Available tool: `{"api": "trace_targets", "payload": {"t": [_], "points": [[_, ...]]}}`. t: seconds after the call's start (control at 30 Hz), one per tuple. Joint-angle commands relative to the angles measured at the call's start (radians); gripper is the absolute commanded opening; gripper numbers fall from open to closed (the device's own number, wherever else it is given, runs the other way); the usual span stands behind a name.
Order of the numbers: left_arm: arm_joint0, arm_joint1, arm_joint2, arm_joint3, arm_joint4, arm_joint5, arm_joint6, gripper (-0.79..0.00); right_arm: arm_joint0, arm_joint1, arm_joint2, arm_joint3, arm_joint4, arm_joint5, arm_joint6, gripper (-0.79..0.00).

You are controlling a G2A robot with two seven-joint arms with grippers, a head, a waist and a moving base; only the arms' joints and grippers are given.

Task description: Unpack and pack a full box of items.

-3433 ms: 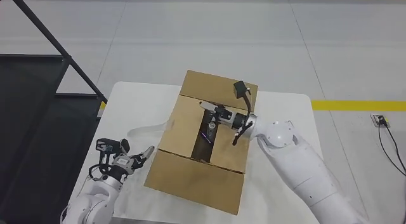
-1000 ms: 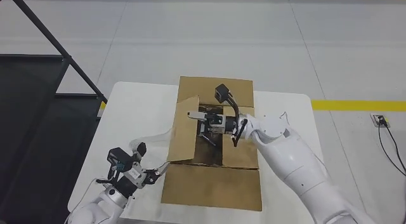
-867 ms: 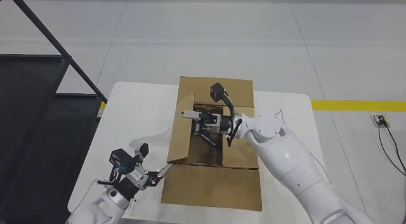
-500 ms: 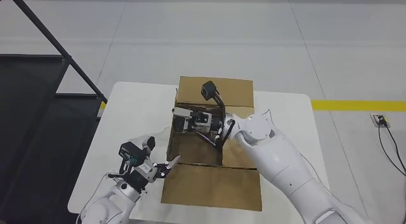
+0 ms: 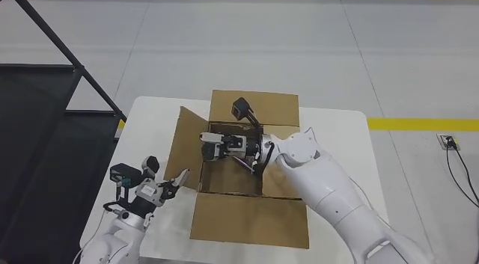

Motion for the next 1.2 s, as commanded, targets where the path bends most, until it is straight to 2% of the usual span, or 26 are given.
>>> {"api": "trace_targets", "payload": {"t": [0.0, 0.37, 0.83, 1.0, 1.17], "points": [[0.006, 0.0, -0.011, 0.011, -0.002, 0.003, -0.001, 0.0, 0.002, 0.004, 0.014, 0.018, -0.004, -0.011, 0.006, 0.0], [0.004, 0.001, -0.04, 0.097, -0.008, 0.016, -0.036, 0.0, -0.034, 0.058, 0.141, 0.017, -0.011, -0.067, 0.044, 0.0], [-0.066, -0.007, 0.0, 0.224, 0.052, 0.061, -0.058, 0.0, -0.119, 0.116, 0.258, -0.128, -0.055, -0.057, 0.082, 0.0], [-0.056, -0.005, -0.025, 0.187, 0.043, 0.051, -0.044, 0.0, -0.139, 0.127, 0.28, -0.16, -0.063, -0.046, 0.078, 0.0], [-0.04, 0.0, -0.069, 0.092, 0.054, 0.044, -0.053, 0.0, -0.159, 0.138, 0.306, -0.19, -0.076, -0.048, 0.069, 0.0]]}}
